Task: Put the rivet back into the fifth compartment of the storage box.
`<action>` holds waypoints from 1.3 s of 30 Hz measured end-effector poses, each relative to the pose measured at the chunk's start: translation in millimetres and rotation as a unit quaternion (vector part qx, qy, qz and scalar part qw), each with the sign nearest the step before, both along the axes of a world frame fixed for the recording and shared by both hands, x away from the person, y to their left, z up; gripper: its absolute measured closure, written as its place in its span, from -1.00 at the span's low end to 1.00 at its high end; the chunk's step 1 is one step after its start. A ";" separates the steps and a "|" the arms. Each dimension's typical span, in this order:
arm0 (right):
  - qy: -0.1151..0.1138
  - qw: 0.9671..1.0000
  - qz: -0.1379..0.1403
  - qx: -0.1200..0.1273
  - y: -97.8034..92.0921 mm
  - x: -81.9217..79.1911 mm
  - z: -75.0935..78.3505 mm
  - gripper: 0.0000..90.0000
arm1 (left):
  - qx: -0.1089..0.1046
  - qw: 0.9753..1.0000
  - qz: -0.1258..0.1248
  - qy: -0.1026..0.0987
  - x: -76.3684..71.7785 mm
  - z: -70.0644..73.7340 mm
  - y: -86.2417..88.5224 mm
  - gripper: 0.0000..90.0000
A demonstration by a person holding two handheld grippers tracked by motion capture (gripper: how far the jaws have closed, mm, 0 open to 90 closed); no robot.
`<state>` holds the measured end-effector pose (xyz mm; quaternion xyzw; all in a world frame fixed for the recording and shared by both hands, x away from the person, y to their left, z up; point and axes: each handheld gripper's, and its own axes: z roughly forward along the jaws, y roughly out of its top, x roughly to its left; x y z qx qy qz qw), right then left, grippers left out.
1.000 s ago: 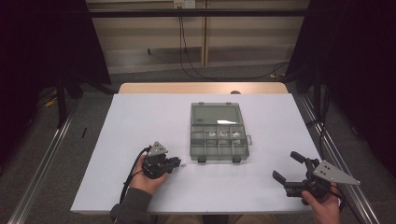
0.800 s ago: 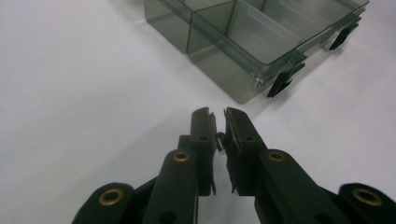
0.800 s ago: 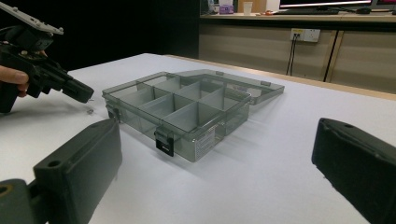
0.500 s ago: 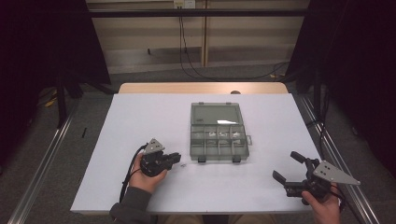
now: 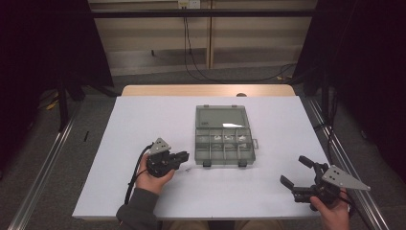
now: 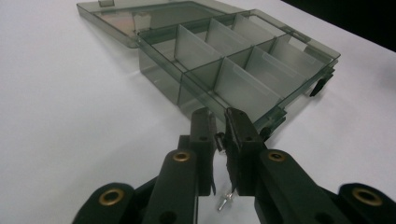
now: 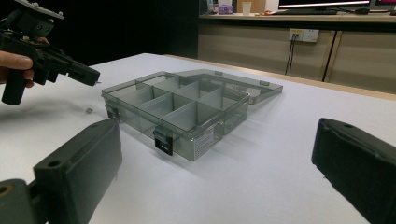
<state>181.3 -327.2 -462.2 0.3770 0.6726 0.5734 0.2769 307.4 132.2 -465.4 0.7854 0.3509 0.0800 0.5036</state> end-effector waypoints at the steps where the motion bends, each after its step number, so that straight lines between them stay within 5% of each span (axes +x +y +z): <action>1: 0.000 1.000 0.000 0.000 0.2 -0.1 0.0 -0.97 | -0.003 1.000 0.000 -0.001 0.1 0.8 -0.5 0.83; 15: 0.001 1.000 0.001 -0.002 0.2 -0.4 -0.3 -0.97 | -0.023 1.000 -0.005 -0.012 4.1 4.2 -11.0 0.83; 39: 0.002 1.000 0.002 -0.001 0.1 -0.4 -0.9 -0.97 | -0.016 1.000 -0.012 -0.021 8.7 -2.7 -30.1 0.83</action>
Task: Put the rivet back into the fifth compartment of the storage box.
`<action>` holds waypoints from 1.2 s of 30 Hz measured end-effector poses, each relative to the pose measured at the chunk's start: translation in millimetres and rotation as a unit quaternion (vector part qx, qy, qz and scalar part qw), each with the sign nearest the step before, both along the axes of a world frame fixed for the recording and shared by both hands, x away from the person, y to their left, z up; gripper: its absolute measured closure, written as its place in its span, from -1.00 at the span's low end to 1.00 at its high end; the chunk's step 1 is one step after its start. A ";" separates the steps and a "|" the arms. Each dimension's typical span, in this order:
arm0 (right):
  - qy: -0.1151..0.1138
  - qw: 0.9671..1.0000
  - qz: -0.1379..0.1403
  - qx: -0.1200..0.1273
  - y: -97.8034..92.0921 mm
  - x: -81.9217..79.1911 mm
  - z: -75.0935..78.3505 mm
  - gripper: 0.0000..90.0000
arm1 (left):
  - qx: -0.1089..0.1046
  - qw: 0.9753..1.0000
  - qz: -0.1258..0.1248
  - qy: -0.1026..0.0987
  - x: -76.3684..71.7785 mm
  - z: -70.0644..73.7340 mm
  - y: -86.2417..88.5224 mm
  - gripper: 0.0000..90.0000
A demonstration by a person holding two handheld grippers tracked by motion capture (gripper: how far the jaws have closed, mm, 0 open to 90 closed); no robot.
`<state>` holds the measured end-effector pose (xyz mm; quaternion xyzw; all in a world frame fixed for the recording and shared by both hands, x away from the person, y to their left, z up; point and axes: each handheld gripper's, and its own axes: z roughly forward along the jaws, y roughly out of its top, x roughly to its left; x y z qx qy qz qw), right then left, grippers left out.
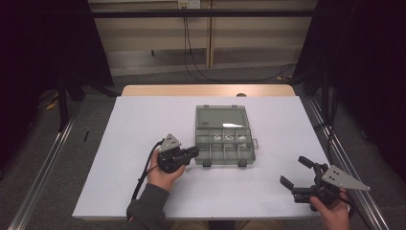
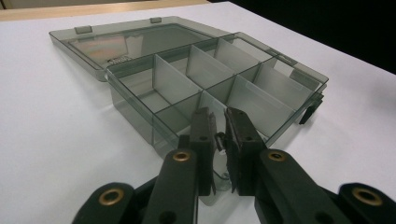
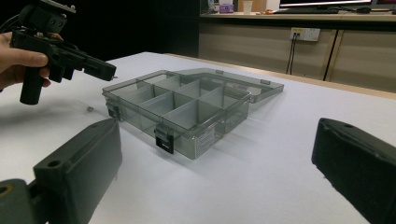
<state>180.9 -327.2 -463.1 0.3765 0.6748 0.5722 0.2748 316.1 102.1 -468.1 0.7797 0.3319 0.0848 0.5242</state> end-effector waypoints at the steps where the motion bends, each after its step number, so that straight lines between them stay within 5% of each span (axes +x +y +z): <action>1: 0.000 1.000 0.000 0.000 -0.1 0.0 0.0 -0.97 | -0.001 1.000 0.000 0.001 0.1 -0.3 -0.4 0.83; 23: 0.000 1.000 -0.005 -0.003 -4.1 -4.1 -0.4 -0.97 | -0.002 1.000 -0.003 -0.009 4.6 -3.7 -8.4 0.82; 36: 0.001 1.000 -0.005 -0.004 -4.5 -4.6 -0.1 -0.97 | -0.009 1.000 0.001 -0.010 2.2 0.6 -3.3 0.49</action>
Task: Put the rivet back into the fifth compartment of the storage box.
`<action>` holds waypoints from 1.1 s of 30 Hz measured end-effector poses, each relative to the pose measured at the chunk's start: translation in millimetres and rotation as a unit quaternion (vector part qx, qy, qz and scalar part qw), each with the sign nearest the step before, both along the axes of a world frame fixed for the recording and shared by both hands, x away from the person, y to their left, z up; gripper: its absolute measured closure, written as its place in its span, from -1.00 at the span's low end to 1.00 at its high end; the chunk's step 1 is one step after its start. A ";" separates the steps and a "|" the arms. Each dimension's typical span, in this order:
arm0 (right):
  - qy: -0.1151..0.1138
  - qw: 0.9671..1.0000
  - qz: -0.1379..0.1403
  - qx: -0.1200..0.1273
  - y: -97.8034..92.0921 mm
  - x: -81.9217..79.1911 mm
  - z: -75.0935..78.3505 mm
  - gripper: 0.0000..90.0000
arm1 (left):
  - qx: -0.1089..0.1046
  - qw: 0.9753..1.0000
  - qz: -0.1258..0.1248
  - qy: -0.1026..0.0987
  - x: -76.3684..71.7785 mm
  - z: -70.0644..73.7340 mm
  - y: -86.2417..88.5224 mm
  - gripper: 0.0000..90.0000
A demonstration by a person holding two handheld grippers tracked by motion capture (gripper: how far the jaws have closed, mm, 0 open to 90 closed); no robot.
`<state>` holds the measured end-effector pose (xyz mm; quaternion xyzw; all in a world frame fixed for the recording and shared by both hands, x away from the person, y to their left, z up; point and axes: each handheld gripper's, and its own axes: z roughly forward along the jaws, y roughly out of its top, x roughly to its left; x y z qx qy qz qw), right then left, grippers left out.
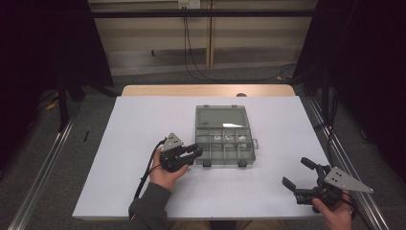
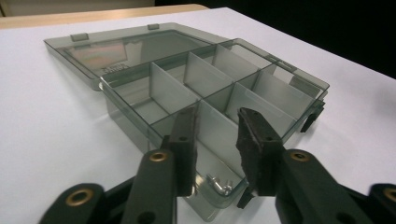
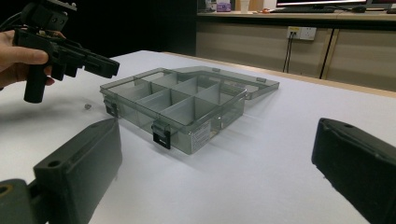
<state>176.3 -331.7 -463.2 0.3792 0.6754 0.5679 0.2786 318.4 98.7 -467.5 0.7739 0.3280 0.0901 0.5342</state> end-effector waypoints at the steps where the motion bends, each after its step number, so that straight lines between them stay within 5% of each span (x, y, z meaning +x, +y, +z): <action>1: -0.001 1.000 0.001 -0.001 0.3 0.4 0.0 -0.97 | 0.000 1.000 0.000 0.001 -0.4 0.8 1.3 0.48; 17: 0.000 1.000 0.014 -0.006 7.1 6.3 -0.1 -0.97 | -0.013 1.000 0.020 0.002 -7.5 1.1 20.5 0.11; 26: 0.000 1.000 0.014 -0.006 7.0 6.5 0.1 -0.97 | -0.020 1.000 0.015 0.007 -8.2 0.1 24.1 -0.40; 33: -0.001 1.000 0.013 -0.007 6.6 6.5 0.4 -0.97 | 0.005 1.000 0.004 -0.001 -9.3 -3.2 25.1 -0.69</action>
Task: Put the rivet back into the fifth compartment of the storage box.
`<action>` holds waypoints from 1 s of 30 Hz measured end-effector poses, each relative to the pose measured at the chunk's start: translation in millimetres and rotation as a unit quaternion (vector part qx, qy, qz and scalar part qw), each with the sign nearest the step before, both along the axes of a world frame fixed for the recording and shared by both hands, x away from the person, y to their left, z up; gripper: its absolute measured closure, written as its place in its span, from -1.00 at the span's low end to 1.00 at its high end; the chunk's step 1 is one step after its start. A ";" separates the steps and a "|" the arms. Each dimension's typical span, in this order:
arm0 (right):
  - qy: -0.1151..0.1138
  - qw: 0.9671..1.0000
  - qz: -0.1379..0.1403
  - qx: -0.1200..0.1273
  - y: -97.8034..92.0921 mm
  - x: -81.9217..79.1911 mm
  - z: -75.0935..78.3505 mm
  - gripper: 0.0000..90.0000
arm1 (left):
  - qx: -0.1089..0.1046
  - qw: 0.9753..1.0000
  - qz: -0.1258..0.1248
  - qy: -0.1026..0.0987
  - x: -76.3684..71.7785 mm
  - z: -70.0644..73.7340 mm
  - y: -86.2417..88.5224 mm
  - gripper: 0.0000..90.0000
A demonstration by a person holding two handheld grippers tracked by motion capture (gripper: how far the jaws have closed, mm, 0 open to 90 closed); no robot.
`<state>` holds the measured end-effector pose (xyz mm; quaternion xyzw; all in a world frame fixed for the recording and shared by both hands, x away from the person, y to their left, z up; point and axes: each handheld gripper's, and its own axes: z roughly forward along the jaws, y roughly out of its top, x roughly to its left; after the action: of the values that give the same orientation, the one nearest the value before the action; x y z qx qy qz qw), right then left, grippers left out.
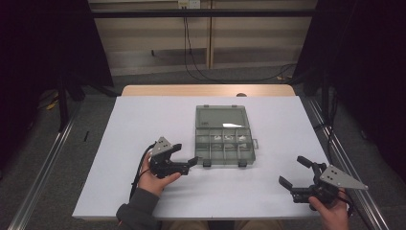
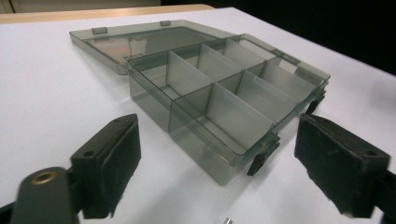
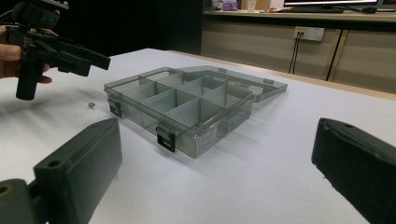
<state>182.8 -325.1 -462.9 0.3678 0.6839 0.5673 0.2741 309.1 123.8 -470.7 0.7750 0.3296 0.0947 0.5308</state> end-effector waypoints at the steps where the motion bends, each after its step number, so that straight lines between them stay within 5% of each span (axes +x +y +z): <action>1: 0.000 1.000 0.000 0.000 0.1 0.0 0.0 -0.97 | 0.002 1.000 0.000 -0.004 -0.3 -0.7 -0.7 -0.72; 21: 0.000 1.000 0.001 0.001 -0.1 -0.7 0.4 -0.96 | 0.046 0.999 -0.014 0.013 -2.6 -8.2 -2.0 -0.86; 30: 0.000 1.000 0.002 0.002 0.0 -0.8 0.5 -0.96 | 0.065 0.997 -0.027 0.029 -4.5 -10.4 -1.2 -0.39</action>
<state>182.0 -325.1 -462.4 0.3674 0.6837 0.5688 0.2723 304.6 122.6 -481.0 0.8188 0.3174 0.0792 0.4717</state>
